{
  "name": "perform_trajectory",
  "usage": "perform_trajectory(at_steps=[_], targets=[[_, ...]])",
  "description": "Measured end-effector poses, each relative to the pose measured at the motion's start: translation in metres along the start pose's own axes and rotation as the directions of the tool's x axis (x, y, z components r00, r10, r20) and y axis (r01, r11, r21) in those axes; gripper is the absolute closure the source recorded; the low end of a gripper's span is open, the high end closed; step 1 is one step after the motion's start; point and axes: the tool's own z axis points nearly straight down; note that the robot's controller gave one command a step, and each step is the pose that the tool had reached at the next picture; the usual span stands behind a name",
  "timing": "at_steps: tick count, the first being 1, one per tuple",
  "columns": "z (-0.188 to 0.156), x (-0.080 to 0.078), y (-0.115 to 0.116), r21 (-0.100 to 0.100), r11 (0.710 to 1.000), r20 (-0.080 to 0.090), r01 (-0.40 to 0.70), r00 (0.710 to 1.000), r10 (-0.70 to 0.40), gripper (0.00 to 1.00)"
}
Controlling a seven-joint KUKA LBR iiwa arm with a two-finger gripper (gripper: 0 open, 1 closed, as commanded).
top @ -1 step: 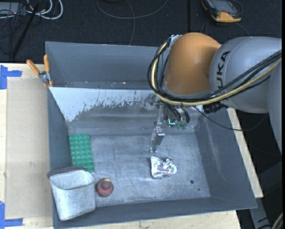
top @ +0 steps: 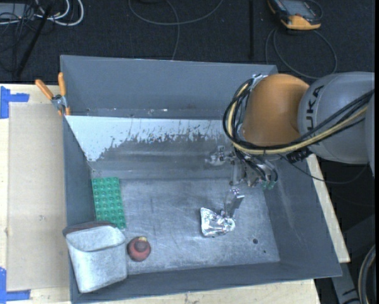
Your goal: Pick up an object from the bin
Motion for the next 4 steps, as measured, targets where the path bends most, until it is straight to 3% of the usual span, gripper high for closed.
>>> perform_trajectory(at_steps=[1,2,3,4], targets=[[0.037,0.07,-0.01,0.001,0.999,0.015,0.041,0.999,-0.041,0.0],[0.036,0.065,-0.029,-0.002,1.0,0.016,0.028,0.999,-0.028,0.0],[0.034,0.064,-0.03,0.001,1.0,0.017,0.027,0.999,-0.027,1.0],[0.037,0.066,-0.03,-0.001,1.0,0.011,0.026,1.0,-0.026,0.0]])
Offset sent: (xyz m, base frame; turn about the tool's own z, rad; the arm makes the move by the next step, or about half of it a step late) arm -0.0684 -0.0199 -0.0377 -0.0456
